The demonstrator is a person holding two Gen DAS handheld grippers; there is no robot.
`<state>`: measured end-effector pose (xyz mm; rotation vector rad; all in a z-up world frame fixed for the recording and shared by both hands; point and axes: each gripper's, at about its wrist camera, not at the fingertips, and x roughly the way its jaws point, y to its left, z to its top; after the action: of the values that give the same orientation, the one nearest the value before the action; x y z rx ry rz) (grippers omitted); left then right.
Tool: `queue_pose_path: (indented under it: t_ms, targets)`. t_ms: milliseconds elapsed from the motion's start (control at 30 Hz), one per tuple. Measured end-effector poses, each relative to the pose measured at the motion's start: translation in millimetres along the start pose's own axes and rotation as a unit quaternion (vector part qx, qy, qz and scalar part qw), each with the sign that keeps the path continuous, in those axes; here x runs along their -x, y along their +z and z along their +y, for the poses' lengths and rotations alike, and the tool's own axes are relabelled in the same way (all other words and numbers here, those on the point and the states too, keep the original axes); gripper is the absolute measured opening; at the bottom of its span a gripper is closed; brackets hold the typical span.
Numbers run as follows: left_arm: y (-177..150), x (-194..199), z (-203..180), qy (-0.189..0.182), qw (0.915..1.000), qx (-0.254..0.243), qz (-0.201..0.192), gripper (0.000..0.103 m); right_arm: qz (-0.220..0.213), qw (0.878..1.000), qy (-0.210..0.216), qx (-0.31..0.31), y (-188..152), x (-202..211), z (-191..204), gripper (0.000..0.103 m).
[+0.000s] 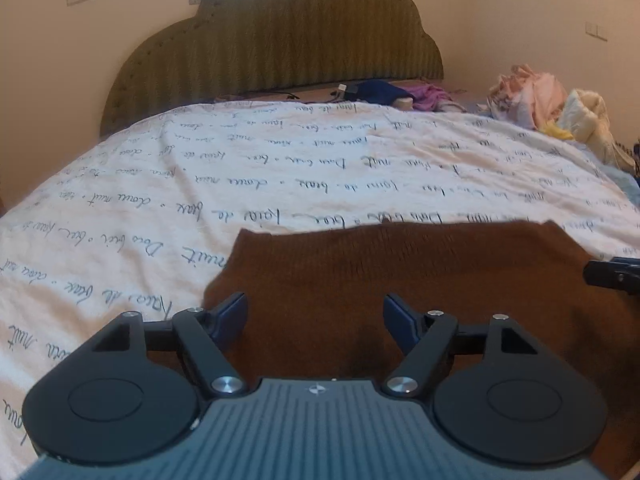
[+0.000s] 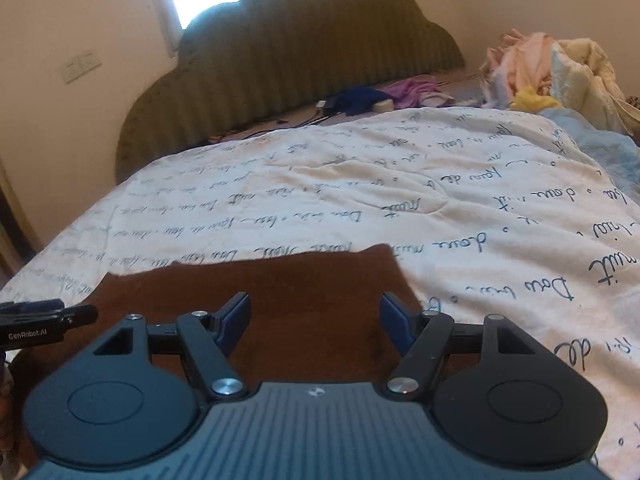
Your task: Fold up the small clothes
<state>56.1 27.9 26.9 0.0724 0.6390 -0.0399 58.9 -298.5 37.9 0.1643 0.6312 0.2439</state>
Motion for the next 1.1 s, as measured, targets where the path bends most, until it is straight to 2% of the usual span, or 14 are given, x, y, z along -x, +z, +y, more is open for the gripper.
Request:
queue_pose_path:
  t_ms: [67, 100, 200, 300, 400, 467, 500, 567, 667, 733, 833, 900, 933, 1100]
  targets:
    - [-19.0, -13.4, -3.2, 0.014, 0.9996, -0.021, 0.011, 0.077, 0.033, 0.998, -0.034, 0.048, -18.9, -17.6, 6.0, 0.073]
    - [-26.2, -14.7, -0.5, 0.007, 0.9998, -0.017, -0.006, 0.077, 0.015, 0.997, -0.034, 0.065, -30.0, -21.7, 2.7, 0.077]
    - [-23.7, -16.3, 2.1, 0.005, 0.9999, -0.009, 0.000, 0.079, 0.018, 0.999, -0.030, 0.026, -23.0, -22.4, -8.3, 0.080]
    - [-19.6, 1.3, -8.0, 0.025, 0.9992, -0.032, 0.000, 0.077, 0.021, 0.997, -0.058, 0.039, -21.3, -11.9, 7.2, 0.081]
    - [-24.4, 24.5, -11.7, -0.008, 0.9996, -0.028, -0.001, 0.085, 0.003, 0.998, -0.024, 0.052, -25.8, 13.6, 28.2, 0.082]
    - [-38.1, 18.6, -15.0, -0.003, 0.9989, -0.044, 0.011, 0.091, 0.020, 0.996, -0.030, 0.077, -38.4, 7.1, 31.8, 0.088]
    - [-46.5, 14.4, -13.5, -0.001, 0.9990, -0.045, 0.003, 0.097, 0.016, 0.995, -0.034, 0.095, -49.0, 1.1, 28.8, 0.090]
    - [-41.2, 14.5, -4.6, -0.008, 0.9997, -0.020, 0.010, 0.096, 0.007, 0.998, -0.016, 0.067, -48.6, 3.7, 17.9, 0.095]
    - [-35.9, 31.3, -5.3, 0.013, 0.9994, -0.031, 0.010, 0.087, 0.019, 0.997, -0.045, 0.060, -36.7, 18.8, 27.0, 0.095]
    - [-40.0, 48.6, -3.2, 0.001, 0.9996, -0.028, 0.007, 0.087, 0.012, 0.997, -0.030, 0.065, -40.1, 36.7, 33.7, 0.095]
    - [-56.9, 62.7, -0.5, -0.035, 0.9990, -0.005, 0.027, 0.092, 0.013, 0.997, -0.012, 0.071, -58.3, 55.1, 41.2, 0.096]
    - [-73.8, 57.5, -3.1, -0.030, 0.9991, -0.014, 0.026, 0.099, 0.031, 0.996, -0.021, 0.082, -76.6, 48.3, 41.1, 0.097]
    - [-78.6, 56.8, -4.7, -0.030, 0.9992, -0.019, 0.017, 0.100, 0.018, 0.997, -0.017, 0.079, -86.1, 46.6, 37.0, 0.100]
    - [-76.2, 53.9, -5.5, -0.037, 0.9989, -0.020, 0.018, 0.103, 0.008, 0.999, -0.016, 0.047, -72.5, 64.1, 37.1, 0.101]
